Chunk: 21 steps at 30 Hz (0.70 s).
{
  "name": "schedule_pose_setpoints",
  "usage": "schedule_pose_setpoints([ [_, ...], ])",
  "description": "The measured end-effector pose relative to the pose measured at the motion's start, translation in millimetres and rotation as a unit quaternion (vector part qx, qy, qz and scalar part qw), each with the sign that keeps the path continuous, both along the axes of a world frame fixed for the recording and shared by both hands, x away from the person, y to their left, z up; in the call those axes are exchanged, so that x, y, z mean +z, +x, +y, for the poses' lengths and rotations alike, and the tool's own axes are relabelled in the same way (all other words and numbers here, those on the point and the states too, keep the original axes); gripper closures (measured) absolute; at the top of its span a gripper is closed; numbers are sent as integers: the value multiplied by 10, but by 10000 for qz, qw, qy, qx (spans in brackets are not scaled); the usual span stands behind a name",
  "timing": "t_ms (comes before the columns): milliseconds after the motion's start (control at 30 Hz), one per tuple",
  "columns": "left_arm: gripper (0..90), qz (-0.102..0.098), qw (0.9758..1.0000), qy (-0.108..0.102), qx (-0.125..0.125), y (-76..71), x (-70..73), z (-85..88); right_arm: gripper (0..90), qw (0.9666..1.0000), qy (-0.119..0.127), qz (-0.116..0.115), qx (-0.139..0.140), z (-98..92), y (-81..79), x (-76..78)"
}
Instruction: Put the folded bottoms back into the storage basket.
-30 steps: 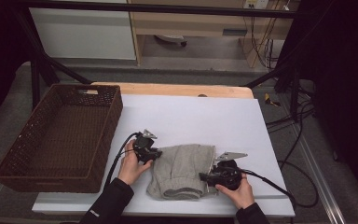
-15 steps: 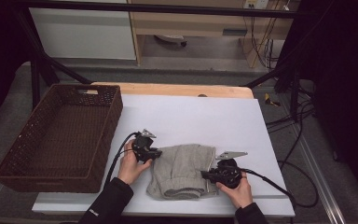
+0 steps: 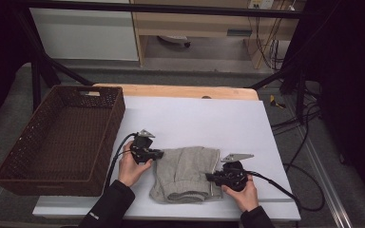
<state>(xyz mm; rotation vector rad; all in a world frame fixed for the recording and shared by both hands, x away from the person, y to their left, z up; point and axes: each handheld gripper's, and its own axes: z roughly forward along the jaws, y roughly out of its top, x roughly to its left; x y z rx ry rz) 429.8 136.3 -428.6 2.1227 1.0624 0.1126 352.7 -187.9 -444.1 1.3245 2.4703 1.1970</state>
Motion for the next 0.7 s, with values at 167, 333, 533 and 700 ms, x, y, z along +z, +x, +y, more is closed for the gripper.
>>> schedule_pose_setpoints([
  [167,828,-30,10000,-84,-7,-25,72,3,745,10000,6,-35,10,-5,-7,11],
  [333,829,-58,9999,-103,-18,-38,102,1,744,9999,21,-90,60,-11,-11,17],
  [533,830,-82,9999,-130,-39,-59,153,1,744,9998,-3,-151,123,-15,-15,25],
  [700,831,-126,9998,-161,-39,-83,202,-5,744,9997,33,-183,125,-19,-19,35],
])
